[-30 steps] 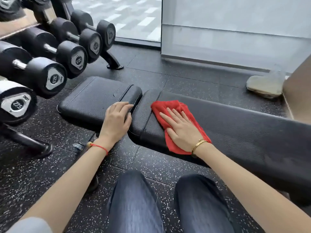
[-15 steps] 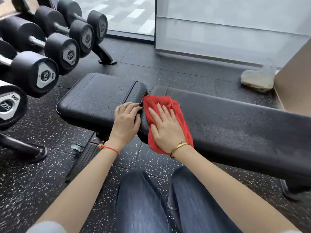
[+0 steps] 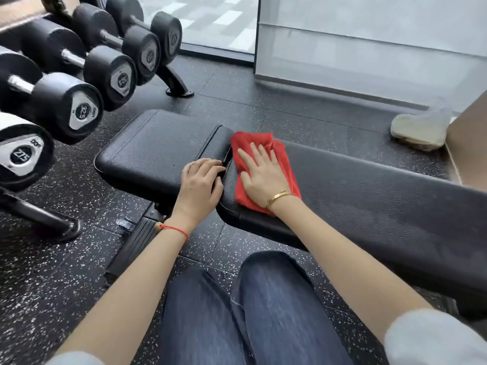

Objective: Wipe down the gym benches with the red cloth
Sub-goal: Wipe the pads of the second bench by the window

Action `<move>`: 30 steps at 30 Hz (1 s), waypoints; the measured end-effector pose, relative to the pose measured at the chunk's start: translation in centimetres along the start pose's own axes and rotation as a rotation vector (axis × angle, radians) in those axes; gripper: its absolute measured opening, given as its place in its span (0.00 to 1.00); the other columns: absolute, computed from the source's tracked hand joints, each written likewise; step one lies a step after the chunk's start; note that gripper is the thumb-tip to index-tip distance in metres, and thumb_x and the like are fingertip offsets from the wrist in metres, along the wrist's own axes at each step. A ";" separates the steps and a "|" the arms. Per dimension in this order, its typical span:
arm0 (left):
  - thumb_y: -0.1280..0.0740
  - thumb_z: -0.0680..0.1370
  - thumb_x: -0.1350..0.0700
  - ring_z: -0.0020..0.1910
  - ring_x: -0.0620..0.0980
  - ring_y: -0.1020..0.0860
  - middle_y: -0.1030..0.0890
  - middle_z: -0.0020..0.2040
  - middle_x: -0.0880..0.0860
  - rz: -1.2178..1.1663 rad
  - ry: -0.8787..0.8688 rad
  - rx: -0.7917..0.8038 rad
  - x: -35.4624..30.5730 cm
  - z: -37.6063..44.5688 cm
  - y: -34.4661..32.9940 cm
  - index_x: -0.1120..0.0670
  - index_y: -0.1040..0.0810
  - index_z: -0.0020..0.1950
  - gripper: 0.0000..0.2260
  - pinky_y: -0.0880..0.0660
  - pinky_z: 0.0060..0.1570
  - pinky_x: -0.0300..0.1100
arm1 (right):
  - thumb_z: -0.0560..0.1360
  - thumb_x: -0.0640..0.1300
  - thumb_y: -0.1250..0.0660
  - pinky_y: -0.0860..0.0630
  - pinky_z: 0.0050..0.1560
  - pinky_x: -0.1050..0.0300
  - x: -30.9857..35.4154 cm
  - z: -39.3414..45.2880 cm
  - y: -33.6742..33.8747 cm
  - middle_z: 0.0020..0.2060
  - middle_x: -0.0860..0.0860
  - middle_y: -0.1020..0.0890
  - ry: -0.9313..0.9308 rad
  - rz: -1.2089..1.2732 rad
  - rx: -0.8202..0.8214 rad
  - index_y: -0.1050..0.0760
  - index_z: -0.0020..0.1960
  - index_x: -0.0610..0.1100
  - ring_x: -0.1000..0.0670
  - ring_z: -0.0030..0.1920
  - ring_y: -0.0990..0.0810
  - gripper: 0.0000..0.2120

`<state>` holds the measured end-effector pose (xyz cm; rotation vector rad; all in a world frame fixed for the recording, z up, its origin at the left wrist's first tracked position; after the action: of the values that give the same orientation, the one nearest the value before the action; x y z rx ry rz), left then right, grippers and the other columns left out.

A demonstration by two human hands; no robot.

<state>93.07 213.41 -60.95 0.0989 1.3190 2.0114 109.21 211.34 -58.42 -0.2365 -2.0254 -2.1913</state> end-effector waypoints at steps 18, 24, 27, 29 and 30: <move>0.37 0.78 0.57 0.65 0.53 0.26 0.20 0.61 0.50 -0.010 0.029 0.016 0.1 0.1 0.0 0.54 0.19 0.58 0.11 0.34 0.68 0.55 | 0.80 0.50 0.48 0.61 0.77 0.47 -0.5 1.8 0.1 0.79 0.47 0.49 0.025 0.008 0.046 0.46 0.78 0.52 0.46 0.78 0.53 0.26; 0.39 0.78 0.56 0.66 0.54 0.26 0.20 0.62 0.51 -0.003 0.025 0.026 0.0 0.0 -0.1 0.55 0.20 0.58 0.13 0.34 0.69 0.55 | 0.79 0.50 0.45 0.58 0.77 0.49 -2.0 -6.6 0.3 0.78 0.50 0.45 0.231 0.047 0.001 0.44 0.77 0.54 0.48 0.78 0.50 0.27; 0.38 0.79 0.58 0.67 0.56 0.27 0.20 0.64 0.53 0.010 0.027 0.046 -0.2 0.0 -0.1 0.57 0.20 0.60 0.13 0.36 0.71 0.56 | 0.81 0.50 0.47 0.60 0.77 0.50 -6.2 -4.6 1.3 0.79 0.50 0.48 0.049 0.041 0.019 0.46 0.78 0.53 0.48 0.78 0.51 0.26; 0.38 0.80 0.59 0.69 0.56 0.28 0.21 0.65 0.53 -0.002 0.070 0.062 -0.8 -0.2 -0.1 0.58 0.21 0.62 0.13 0.39 0.74 0.58 | 0.81 0.50 0.48 0.60 0.77 0.49 -8.0 -2.3 2.0 0.79 0.48 0.50 -0.090 0.031 0.024 0.47 0.78 0.52 0.47 0.78 0.52 0.26; 0.39 0.80 0.58 0.69 0.56 0.29 0.21 0.65 0.53 -0.007 0.093 0.064 -1.2 -0.3 -0.1 0.57 0.21 0.62 0.13 0.41 0.74 0.58 | 0.81 0.50 0.48 0.60 0.77 0.48 -8.3 -1.6 2.1 0.79 0.47 0.50 -0.126 0.021 0.026 0.48 0.78 0.51 0.47 0.78 0.53 0.26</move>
<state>93.89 212.44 -60.80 0.0305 1.4402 1.9892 117.72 209.58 -58.23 -0.4003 -2.1037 -2.1883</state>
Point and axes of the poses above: each hand's wrist, its own z-axis towards the middle knuckle, its own y-axis out of the back of the hand, x = y × z, the point moved 3 cm from there along z, towards the middle knuckle
